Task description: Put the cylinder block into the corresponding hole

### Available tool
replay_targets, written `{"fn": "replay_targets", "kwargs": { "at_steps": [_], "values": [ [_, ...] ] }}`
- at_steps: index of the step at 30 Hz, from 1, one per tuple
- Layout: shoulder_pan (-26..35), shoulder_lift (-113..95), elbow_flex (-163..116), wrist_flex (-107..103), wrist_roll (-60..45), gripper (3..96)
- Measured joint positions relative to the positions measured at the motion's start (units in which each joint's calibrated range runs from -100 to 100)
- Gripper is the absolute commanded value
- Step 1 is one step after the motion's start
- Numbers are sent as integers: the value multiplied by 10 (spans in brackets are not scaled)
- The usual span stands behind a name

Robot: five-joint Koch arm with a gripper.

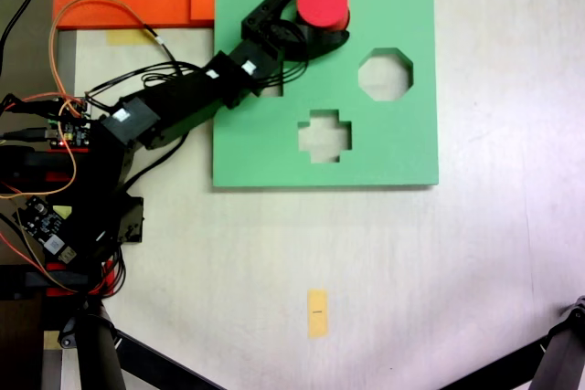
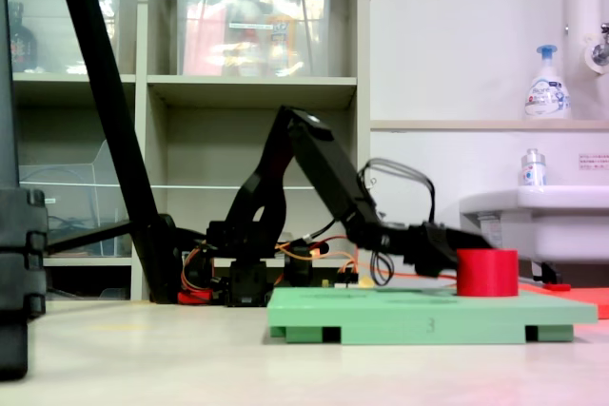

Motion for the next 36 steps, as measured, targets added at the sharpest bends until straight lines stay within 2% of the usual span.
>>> {"fn": "replay_targets", "kwargs": {
  "at_steps": [3, 8, 14, 15, 19, 20, 23, 27, 32, 36],
  "values": [
    [-1, -64, 0, -38, 2, 858],
    [-4, -216, -19, -132, 7, 858],
    [-39, -472, -20, -270, -6, 850],
    [-44, -506, -20, -285, -18, 804],
    [-77, -644, -20, -340, -69, 497],
    [-88, -684, -20, -365, -86, 460],
    [-121, -789, -21, -443, -168, 462],
    [-169, -873, -73, -446, -286, 472],
    [-216, -1001, -289, -445, -400, 470],
    [-235, -1019, -498, -446, -451, 470]
  ]
}}
